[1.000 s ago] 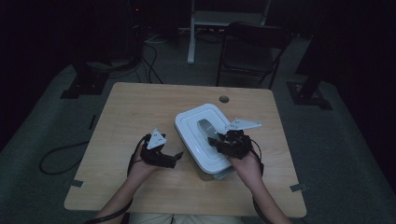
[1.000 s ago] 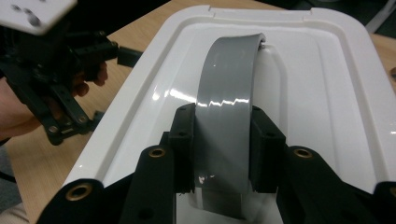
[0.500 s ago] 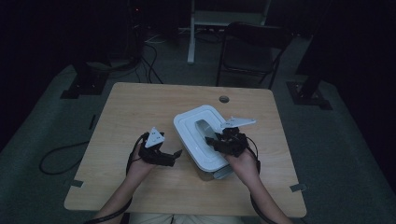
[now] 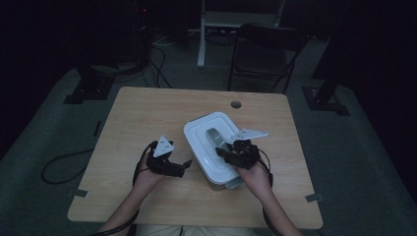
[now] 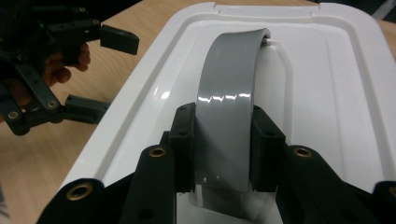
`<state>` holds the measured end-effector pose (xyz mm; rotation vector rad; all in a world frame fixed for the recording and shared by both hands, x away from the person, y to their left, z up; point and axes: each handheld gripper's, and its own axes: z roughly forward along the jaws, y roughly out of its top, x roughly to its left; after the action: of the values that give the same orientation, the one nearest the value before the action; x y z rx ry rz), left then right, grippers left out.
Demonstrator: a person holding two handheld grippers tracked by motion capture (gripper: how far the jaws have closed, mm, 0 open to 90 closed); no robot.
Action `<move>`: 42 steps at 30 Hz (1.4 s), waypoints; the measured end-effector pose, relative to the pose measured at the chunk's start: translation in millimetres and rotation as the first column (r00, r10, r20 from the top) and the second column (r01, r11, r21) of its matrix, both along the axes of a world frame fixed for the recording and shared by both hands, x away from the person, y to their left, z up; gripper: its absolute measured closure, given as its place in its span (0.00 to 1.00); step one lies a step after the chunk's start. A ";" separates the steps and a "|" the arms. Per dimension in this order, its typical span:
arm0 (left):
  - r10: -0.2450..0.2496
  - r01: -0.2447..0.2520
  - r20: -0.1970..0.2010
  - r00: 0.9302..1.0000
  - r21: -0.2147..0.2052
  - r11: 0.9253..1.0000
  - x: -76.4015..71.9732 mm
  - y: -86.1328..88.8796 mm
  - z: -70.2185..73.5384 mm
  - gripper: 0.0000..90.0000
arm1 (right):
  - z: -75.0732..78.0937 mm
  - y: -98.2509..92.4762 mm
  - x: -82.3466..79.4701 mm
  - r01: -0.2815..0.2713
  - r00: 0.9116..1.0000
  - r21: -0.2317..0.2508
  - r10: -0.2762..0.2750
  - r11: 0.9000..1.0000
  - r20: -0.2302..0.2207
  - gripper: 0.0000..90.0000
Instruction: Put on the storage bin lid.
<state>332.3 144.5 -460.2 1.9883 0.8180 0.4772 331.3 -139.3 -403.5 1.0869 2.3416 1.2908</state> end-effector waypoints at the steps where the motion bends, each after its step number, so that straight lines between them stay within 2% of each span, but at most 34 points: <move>1: 0.003 -0.003 0.001 1.000 -0.001 1.000 -0.3 -0.1 -0.2 0.02 | -0.6 -0.3 -0.2 0.004 1.000 0.003 -0.004 1.000 0.001 0.75; 3: 0.002 -0.002 -0.005 1.000 0.004 1.000 0.8 0.0 -0.8 0.01 | 0.4 2.6 -1.2 0.002 1.000 -0.021 -0.001 1.000 0.010 0.75; 10: 0.001 -0.001 -0.014 1.000 0.004 1.000 3.1 -0.5 -2.4 0.01 | 4.3 0.5 2.9 -0.006 1.000 -0.002 0.006 1.000 -0.026 0.74; 11: 0.000 0.000 -0.014 1.000 0.002 1.000 3.4 -0.3 -2.5 0.01 | 5.3 0.0 3.4 -0.008 1.000 -0.004 0.008 1.000 -0.028 0.73; 13: 0.002 -0.002 -0.013 1.000 0.003 1.000 3.9 -0.2 -2.3 0.02 | 7.8 -2.7 4.3 -0.005 1.000 0.009 0.006 1.000 -0.030 0.61; 15: 0.001 -0.001 -0.013 1.000 0.003 1.000 4.7 0.4 -1.9 0.02 | 11.0 -4.4 4.0 -0.021 0.999 0.015 0.021 1.000 -0.037 0.57; 19: 0.007 -0.007 -0.017 1.000 -0.003 1.000 5.9 -0.3 -2.3 0.01 | 17.5 -3.4 -0.7 -0.034 0.999 0.015 0.034 0.999 -0.011 0.55; 28: 0.008 -0.008 -0.017 1.000 0.000 1.000 5.3 0.8 -3.0 0.02 | 26.4 -4.7 -0.5 -0.028 1.000 0.030 0.028 0.999 0.005 0.51; 34: 0.009 -0.009 -0.022 1.000 -0.004 1.000 5.8 0.1 -4.6 0.01 | 32.5 -13.3 -3.7 -0.009 0.999 0.025 0.008 1.000 0.037 0.45; 39: 0.012 -0.012 -0.026 1.000 -0.004 1.000 6.5 0.8 -5.4 0.01 | 37.4 -34.4 1.4 0.050 0.997 0.042 -0.052 0.998 0.051 0.42; 42: 0.015 -0.015 -0.029 0.999 -0.002 1.000 7.5 1.5 -5.9 0.02 | 40.5 -50.1 3.6 0.098 0.993 0.043 -0.100 0.994 0.066 0.42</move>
<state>339.9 146.1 -466.1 1.9924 0.8516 0.4562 334.9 -189.3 -363.0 1.1374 2.1931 1.3219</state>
